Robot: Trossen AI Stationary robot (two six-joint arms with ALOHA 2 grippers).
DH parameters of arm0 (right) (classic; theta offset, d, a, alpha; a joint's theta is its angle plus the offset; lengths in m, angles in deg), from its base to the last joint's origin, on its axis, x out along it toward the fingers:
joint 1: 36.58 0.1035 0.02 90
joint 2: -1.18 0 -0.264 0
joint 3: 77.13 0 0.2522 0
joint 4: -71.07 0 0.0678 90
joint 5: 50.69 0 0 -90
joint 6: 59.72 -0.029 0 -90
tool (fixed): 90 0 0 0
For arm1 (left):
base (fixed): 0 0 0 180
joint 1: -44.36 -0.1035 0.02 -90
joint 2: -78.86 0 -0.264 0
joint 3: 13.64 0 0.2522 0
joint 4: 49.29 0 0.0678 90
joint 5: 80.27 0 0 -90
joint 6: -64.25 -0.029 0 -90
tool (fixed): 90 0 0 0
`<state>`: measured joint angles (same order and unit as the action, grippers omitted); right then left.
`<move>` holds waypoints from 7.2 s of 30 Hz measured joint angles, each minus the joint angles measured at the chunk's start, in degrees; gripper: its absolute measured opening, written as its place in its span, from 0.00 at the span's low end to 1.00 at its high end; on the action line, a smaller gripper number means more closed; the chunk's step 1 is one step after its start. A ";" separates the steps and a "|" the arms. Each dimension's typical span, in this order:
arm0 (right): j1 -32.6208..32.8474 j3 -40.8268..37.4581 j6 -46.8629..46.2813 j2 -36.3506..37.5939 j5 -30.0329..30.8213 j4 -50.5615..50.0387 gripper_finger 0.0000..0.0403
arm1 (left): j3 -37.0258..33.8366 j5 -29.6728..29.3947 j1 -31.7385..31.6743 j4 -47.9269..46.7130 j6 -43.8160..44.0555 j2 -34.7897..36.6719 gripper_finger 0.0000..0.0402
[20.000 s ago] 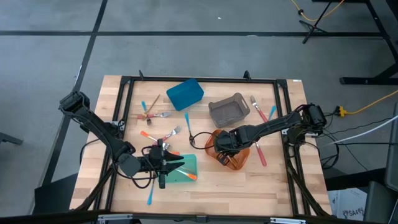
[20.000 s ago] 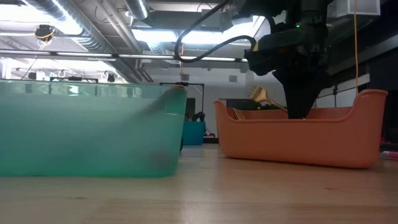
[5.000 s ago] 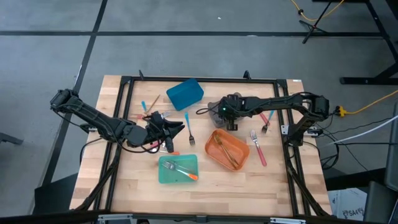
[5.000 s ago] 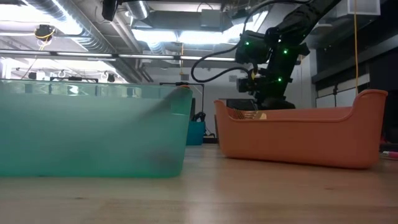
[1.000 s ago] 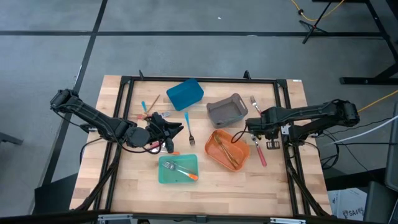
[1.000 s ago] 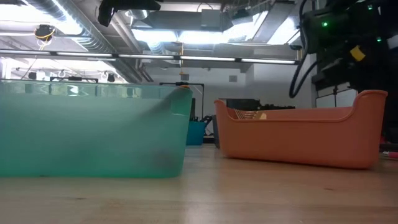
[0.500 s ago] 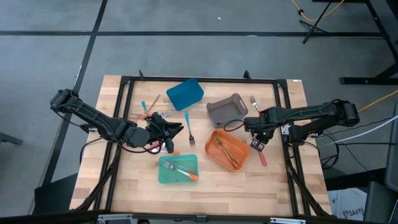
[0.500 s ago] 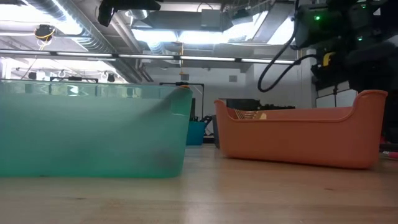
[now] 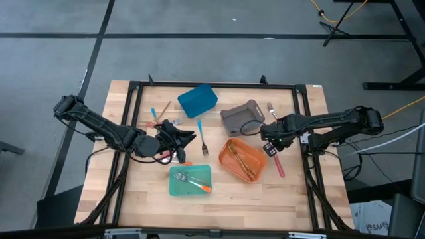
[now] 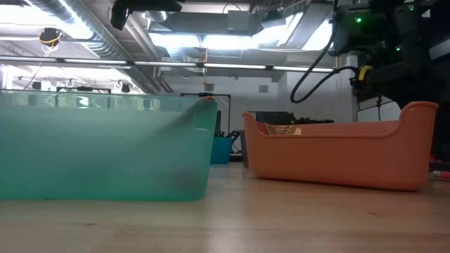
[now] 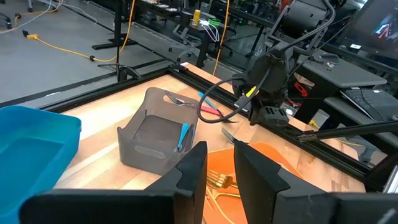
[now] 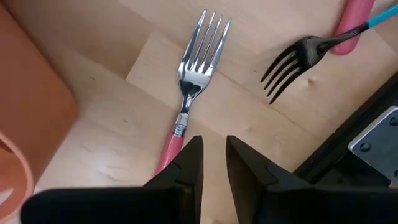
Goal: Sort silverware by color (type)
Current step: Put the pink fork into the blue bin
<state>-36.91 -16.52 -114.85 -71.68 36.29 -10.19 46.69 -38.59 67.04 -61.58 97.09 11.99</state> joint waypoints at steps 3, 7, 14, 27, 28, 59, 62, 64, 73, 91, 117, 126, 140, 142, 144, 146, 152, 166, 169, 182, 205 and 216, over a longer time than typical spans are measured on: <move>0.00 0.00 -0.07 0.00 0.00 -0.01 0.15 | 0.00 0.00 0.00 -0.02 0.00 0.00 0.18; 0.00 0.00 1.14 0.00 0.00 0.02 0.15 | 0.00 0.00 0.01 -0.15 0.00 0.00 0.18; 0.00 0.00 2.68 0.00 0.00 0.02 0.20 | 0.00 0.00 0.02 -1.09 0.00 0.00 0.18; 0.00 -0.02 -1.34 -0.17 0.00 0.22 0.37 | 0.00 0.02 0.02 -1.11 0.00 0.00 0.18; 0.00 -0.02 -1.97 -0.17 0.00 0.29 0.37 | 0.00 0.02 0.02 -1.11 0.00 0.00 0.18; 6.06 -9.64 -9.54 -0.17 -1.16 15.64 0.37 | 0.00 0.02 0.02 -1.07 0.00 0.00 0.18; 5.99 -11.76 -9.58 -0.17 -1.25 18.48 0.37 | 0.00 0.02 0.01 -1.07 0.00 0.00 0.18; 5.99 -12.68 -9.64 -0.17 -1.08 19.03 0.37 | 0.00 0.01 0.02 -1.07 0.00 0.00 0.18; 5.95 -16.11 -11.94 -0.11 -1.18 21.97 0.37 | 0.00 0.02 0.02 -1.07 0.00 0.00 0.18; 5.95 -16.46 -12.18 -0.11 -2.41 23.12 0.30 | 0.00 0.00 0.00 -1.07 0.00 0.00 0.18; 5.95 -16.44 -12.20 -0.13 -2.64 23.48 0.01 | 0.00 0.00 0.01 -1.07 0.00 0.00 0.18; 5.95 -16.44 -12.18 0.02 -2.64 23.47 0.00 | 0.00 0.00 0.00 -1.05 0.00 0.00 0.18; 5.95 -16.54 -12.10 0.00 -3.00 23.03 0.15 | 0.00 0.00 0.02 -1.07 0.00 0.00 0.18; 5.95 -16.55 -12.08 0.00 -2.95 23.01 0.20 | 0.01 0.00 0.01 -1.05 0.00 0.00 0.18; 5.95 -16.55 -12.09 0.00 -3.00 22.96 0.23 | 0.00 0.00 0.02 -1.06 0.00 0.00 0.18; 5.95 -16.55 -12.09 0.00 -3.04 22.96 0.25 | 0.00 0.00 0.00 -1.07 0.00 0.00 0.18; 5.97 -16.52 -12.09 0.00 -2.58 22.94 0.26 | 0.00 0.00 0.01 -1.06 0.00 0.00 0.18; 6.01 -12.85 -11.87 -0.09 -1.05 18.81 0.26 | 0.02 0.00 0.01 -1.05 0.00 0.00 0.18; 6.01 -12.81 -11.75 -0.07 -1.05 19.51 0.26 | 0.02 0.00 0.00 -1.05 0.00 0.00 0.18; 12.86 -12.76 -12.61 -0.09 2.02 19.86 0.26 | 0.02 -0.22 0.00 -1.05 0.00 0.02 0.18; 13.46 -12.67 -13.59 -3.69 3.42 21.81 0.26 | 0.02 -0.22 0.00 -1.05 0.02 0.00 0.18; 13.46 -12.59 -13.54 -6.11 2.43 22.94 0.26 | 0.02 -0.22 0.00 -1.05 0.02 0.02 0.18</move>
<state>-23.45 -29.11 -128.39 -77.79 38.71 12.75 46.71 -38.81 67.04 -62.63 97.10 12.01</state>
